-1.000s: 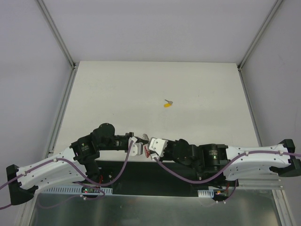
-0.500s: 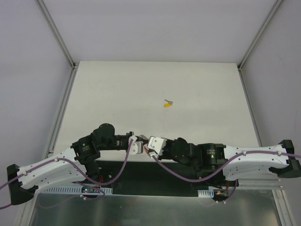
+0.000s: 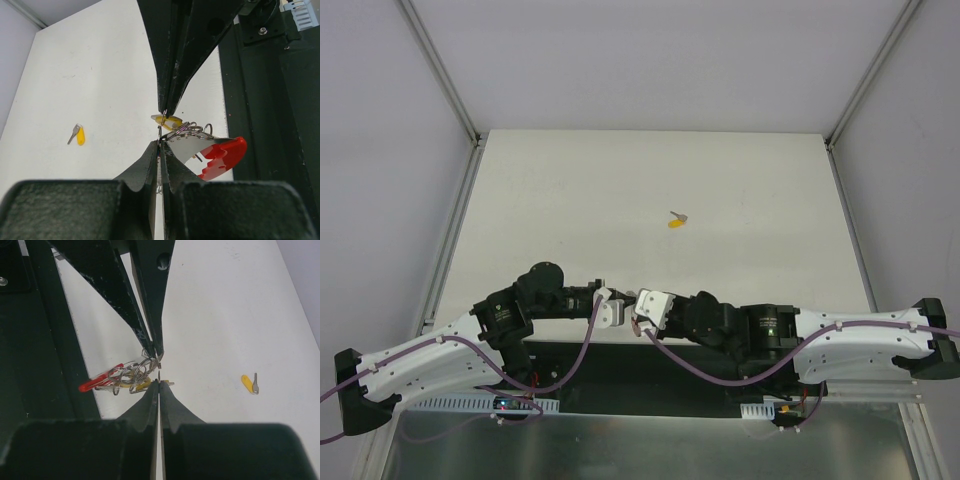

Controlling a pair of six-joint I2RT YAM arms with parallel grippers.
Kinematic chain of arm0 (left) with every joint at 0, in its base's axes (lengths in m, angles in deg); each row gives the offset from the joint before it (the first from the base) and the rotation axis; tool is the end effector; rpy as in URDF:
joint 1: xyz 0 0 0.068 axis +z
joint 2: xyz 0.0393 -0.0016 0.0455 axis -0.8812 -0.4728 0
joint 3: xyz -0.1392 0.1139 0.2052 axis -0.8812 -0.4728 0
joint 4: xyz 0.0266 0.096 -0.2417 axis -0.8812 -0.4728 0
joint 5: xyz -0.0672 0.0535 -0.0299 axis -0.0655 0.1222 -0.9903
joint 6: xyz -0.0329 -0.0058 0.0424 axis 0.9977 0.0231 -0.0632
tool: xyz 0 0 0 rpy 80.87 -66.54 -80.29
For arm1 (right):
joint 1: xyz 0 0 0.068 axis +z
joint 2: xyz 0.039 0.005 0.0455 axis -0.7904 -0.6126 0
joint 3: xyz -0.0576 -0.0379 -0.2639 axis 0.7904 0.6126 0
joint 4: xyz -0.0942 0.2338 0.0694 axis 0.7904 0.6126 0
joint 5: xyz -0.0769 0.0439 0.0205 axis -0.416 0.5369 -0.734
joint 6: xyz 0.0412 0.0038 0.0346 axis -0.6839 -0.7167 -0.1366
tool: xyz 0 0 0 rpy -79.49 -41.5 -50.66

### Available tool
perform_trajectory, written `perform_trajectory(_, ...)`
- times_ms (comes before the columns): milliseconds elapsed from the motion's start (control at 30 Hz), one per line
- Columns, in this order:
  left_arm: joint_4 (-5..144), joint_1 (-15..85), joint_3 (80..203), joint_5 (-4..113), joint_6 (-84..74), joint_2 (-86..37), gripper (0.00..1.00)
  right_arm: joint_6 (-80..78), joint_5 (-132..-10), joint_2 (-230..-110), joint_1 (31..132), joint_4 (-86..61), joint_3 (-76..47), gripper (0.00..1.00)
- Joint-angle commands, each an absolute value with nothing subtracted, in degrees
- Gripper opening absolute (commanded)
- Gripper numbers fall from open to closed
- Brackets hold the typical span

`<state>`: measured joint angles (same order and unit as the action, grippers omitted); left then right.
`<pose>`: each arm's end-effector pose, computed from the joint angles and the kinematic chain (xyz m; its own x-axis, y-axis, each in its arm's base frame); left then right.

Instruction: Put the keys on the keyring

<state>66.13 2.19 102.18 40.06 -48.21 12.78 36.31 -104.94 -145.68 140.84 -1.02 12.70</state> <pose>0.0731 -0.1520 0.3008 0.4749 0.1589 -0.8656 0.8706 0.0588 0.4885 0.0214 0.2255 0.3229 0.4415 -0.5202 -0.7311 -0.7662 0.2055 -0.6089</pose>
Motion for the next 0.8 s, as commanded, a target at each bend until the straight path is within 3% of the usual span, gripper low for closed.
perform_trajectory(0, 70.9, 2.1, 101.8, 41.2, -47.3, 13.8, 0.00, 35.4, -105.4, -143.9, 140.6, -3.2, 13.1, 0.01)
perform_trajectory(767, 70.9, 2.1, 101.7, 40.7, -47.4, 13.6, 0.00, 36.2, -103.4, -142.8, 140.3, -5.6, 13.6, 0.01)
